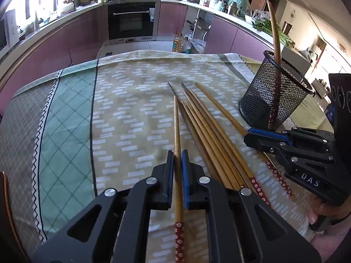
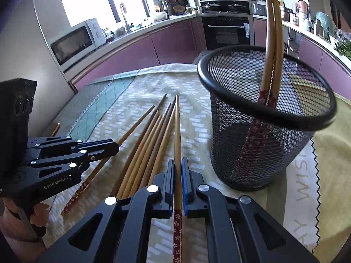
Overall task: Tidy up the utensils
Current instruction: 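Raise the left gripper's chopstick and drop it into the mesh cup while the right gripper does likewise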
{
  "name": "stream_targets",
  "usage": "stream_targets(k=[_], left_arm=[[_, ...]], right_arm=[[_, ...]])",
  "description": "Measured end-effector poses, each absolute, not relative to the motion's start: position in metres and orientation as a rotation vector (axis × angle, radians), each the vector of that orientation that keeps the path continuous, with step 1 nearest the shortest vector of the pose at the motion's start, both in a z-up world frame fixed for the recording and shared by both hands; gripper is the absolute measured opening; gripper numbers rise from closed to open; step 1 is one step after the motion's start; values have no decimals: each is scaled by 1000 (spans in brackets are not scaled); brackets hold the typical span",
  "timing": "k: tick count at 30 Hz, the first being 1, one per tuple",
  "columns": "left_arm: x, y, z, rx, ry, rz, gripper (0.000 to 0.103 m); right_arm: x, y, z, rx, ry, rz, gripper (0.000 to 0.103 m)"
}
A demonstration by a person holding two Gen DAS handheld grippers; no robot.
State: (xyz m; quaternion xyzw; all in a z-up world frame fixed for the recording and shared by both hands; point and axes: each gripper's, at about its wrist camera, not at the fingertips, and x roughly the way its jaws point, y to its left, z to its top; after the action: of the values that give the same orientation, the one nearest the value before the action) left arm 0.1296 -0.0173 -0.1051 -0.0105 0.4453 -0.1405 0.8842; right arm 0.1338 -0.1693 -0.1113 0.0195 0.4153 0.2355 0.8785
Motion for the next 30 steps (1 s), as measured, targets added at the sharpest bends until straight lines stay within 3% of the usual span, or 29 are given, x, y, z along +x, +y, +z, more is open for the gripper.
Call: stream_targets(k=[14, 19, 30], left_arm=[[120, -25, -111, 16, 972, -392, 8], [128, -28, -111, 28, 986, -427, 13], [126, -26, -94, -4, 950, -420, 7]], right_arm=[[124, -159, -111, -67, 909, 581, 8], [133, -154, -115, -88, 922, 570, 9], [126, -166, -95, -38, 843, 595, 6]])
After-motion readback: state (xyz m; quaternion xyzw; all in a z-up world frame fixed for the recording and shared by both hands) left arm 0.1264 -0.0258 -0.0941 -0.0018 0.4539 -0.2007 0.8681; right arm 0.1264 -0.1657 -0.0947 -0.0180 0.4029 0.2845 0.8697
